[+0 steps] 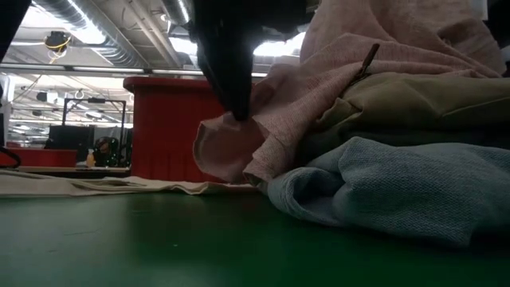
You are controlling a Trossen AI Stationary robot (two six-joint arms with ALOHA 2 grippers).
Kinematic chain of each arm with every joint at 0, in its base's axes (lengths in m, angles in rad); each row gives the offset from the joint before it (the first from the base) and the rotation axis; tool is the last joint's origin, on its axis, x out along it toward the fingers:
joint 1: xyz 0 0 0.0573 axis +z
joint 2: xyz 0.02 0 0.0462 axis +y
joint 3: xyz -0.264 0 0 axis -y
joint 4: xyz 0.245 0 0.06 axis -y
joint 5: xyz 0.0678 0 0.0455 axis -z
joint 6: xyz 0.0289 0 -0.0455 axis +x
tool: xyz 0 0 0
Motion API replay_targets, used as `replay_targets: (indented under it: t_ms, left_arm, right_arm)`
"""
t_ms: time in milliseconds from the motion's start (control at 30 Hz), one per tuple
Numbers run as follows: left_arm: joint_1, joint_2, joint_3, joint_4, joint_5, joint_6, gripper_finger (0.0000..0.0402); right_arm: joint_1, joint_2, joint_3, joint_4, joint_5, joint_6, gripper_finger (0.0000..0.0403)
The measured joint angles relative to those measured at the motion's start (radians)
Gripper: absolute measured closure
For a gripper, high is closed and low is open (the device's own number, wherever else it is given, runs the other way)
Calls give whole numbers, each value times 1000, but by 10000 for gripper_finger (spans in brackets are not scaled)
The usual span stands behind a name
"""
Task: Fold laundry
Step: Fold the pink shirt
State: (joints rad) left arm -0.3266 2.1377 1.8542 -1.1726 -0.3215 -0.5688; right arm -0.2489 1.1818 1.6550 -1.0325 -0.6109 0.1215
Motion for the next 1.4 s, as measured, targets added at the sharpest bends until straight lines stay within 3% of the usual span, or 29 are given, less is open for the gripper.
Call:
replay_targets:
  t_ms: [167, 367, 433, 600, 800, 1167, 1400]
  left_arm:
    - [13, 20, 0, -18, -27, 1, 230]
    - [32, -21, 4, -139, -28, -5, 370]
    - [38, -32, 17, -211, -26, -22, 391]
    - [56, -56, 68, -408, -11, -24, 398]
    - [70, -154, 74, -399, -26, -20, 399]
    - [99, -333, 75, -400, -123, -50, 400]
    - [138, -374, 32, -401, -190, -49, 400]
  right_arm:
    - [0, 0, 0, -17, 1, 0, 403]
    - [0, 0, 0, -14, 6, 0, 403]
    - [0, 0, 0, -2, 33, -1, 403]
    - [0, 0, 0, 63, 115, -1, 403]
    - [0, 0, 0, 141, 225, -20, 403]
    - [0, 2, 0, 61, 679, -297, 403]
    - [0, 13, 0, -106, 856, -366, 403]
